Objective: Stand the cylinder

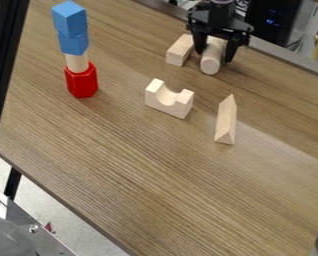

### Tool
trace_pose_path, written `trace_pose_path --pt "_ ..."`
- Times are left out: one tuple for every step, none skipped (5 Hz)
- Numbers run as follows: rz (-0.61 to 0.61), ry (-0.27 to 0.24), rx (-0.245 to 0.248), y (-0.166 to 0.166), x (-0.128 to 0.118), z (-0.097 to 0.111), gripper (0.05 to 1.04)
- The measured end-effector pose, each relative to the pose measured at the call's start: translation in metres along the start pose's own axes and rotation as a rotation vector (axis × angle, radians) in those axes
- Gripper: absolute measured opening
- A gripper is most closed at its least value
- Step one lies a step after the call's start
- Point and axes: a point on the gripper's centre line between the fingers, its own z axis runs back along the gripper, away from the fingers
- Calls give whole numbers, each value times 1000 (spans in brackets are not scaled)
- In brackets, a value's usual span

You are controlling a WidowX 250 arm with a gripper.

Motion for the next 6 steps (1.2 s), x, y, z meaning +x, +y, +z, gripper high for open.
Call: trace_pose_path --pt "14 -3 -1 -1 0 0 536" --pt "43 8 9 -1 -3 -1 535" --pt "83 25 -33 -7 -8 1 535" --pt "165 60 -128 -21 -19 6 535" --pt "317 153 -271 -39 -29 15 535" --pt "451 274 -369 -54 -39 24 535"
